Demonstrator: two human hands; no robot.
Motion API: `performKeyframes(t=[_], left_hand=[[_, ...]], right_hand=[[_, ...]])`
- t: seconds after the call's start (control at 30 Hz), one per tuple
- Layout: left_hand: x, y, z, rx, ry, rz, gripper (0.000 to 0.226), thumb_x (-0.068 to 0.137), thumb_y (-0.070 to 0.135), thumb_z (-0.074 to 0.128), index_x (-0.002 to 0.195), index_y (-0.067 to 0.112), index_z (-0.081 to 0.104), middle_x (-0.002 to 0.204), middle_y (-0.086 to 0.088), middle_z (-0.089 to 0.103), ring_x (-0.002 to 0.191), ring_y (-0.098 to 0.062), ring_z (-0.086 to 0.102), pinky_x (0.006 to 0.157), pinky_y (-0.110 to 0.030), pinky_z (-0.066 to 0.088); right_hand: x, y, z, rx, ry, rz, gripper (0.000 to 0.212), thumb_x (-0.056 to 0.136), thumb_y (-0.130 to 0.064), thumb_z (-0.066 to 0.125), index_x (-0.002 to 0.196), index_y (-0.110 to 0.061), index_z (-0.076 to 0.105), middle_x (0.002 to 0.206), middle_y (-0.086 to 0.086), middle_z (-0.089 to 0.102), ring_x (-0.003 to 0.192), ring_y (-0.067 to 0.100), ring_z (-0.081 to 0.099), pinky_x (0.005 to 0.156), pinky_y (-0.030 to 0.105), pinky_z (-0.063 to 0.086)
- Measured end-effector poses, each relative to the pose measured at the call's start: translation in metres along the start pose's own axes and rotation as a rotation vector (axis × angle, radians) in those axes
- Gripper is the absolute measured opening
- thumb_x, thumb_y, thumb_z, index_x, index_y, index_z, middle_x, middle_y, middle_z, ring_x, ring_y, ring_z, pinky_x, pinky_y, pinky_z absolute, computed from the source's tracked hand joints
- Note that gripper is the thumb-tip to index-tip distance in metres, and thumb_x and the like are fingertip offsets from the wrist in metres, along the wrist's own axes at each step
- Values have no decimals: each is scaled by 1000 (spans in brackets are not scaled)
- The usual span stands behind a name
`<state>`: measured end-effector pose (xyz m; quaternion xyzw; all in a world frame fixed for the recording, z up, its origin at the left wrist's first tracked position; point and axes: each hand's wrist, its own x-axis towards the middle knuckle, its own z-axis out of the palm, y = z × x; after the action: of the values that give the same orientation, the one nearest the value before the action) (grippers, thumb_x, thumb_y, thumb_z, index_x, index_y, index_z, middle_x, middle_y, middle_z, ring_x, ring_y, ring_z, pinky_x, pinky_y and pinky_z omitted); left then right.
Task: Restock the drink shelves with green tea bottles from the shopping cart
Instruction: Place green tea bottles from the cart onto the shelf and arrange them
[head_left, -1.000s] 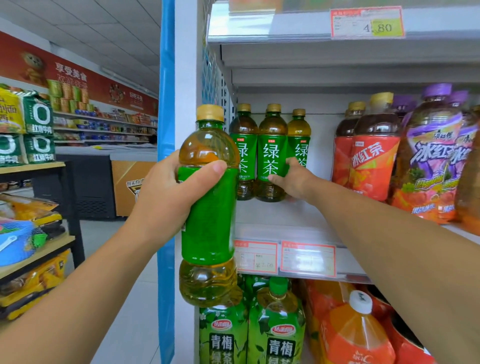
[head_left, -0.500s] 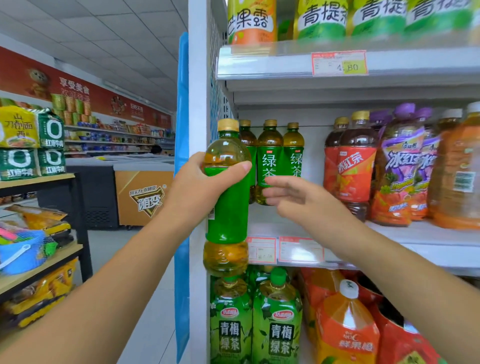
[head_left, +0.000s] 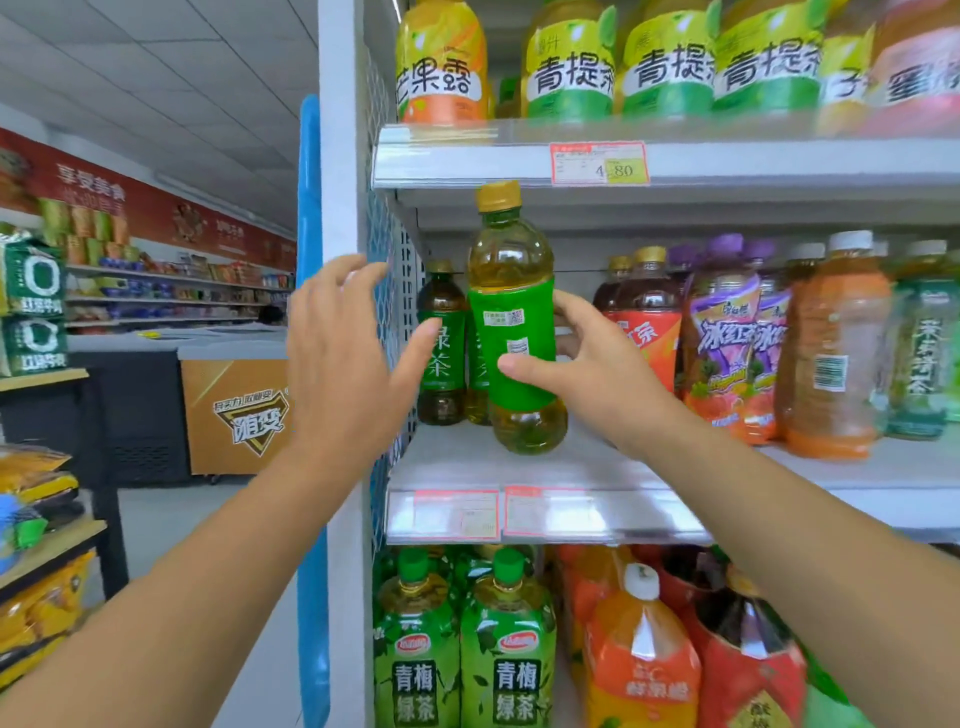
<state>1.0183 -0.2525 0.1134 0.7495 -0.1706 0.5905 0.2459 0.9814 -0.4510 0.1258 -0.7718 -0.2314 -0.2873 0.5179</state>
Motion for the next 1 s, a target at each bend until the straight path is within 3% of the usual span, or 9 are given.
performKeyframes(t=[0.13,0.23,0.3,0.4,0.47,0.57,0.7,0.83,1.0], left_hand=[[-22,-34,24,3,-13,26,68,98,25,54,152,1,20,159,-16,19,148,-26,13,121,-27,3],[-25,-42,32,-47,69,33,64,96,15,50,151,-2,22,160,-16,21,149,-24,15,122,-24,4],[-27,-45,34,-43,132,21,61,95,11,49,149,-4,27,158,-18,26,147,-26,19,122,-24,7],[-29,-49,36,-31,174,-7,59,95,11,49,148,-5,30,156,-18,30,145,-26,22,121,-24,8],[-28,-51,38,-22,175,-1,58,95,11,49,147,-6,31,156,-19,30,145,-27,23,121,-23,8],[-27,-51,38,-31,178,-2,56,96,9,50,147,-6,31,156,-19,29,145,-25,22,120,-21,8],[-28,-49,37,-59,163,-10,56,97,9,49,149,-3,29,158,-16,26,146,-23,21,119,-17,7],[-29,-51,36,-96,81,-10,58,101,14,40,153,1,19,162,-12,15,150,-18,11,119,-17,2],[-31,-54,33,-32,5,27,61,103,13,39,154,2,8,164,-11,3,147,-6,-3,116,-12,-6]], right_hand=[[16,30,-2,-16,-30,91,59,76,-17,79,128,-26,51,121,-6,61,105,9,63,91,36,54],[21,51,-5,71,-36,146,54,80,-14,74,127,-23,51,120,-6,61,96,-3,64,81,21,55],[27,61,-8,205,-48,215,54,83,-7,70,131,-16,47,123,3,63,102,9,66,87,32,56],[32,66,-12,381,-99,297,47,90,-2,58,135,-8,44,126,13,62,113,27,63,97,49,49],[32,65,-13,374,-135,327,38,94,-7,53,132,-11,49,125,10,63,114,25,62,100,46,47],[26,63,-6,78,-34,303,32,85,-27,68,115,-26,55,116,-1,66,101,13,65,91,33,51],[22,66,4,-141,117,243,59,68,-33,84,116,-25,50,109,-9,63,97,8,62,84,28,52],[33,69,-9,-71,54,328,64,69,-21,85,120,-15,46,113,-3,63,98,10,63,83,27,52],[37,80,-24,239,-150,448,60,80,-11,71,134,-16,45,123,5,65,113,21,61,106,44,41]])
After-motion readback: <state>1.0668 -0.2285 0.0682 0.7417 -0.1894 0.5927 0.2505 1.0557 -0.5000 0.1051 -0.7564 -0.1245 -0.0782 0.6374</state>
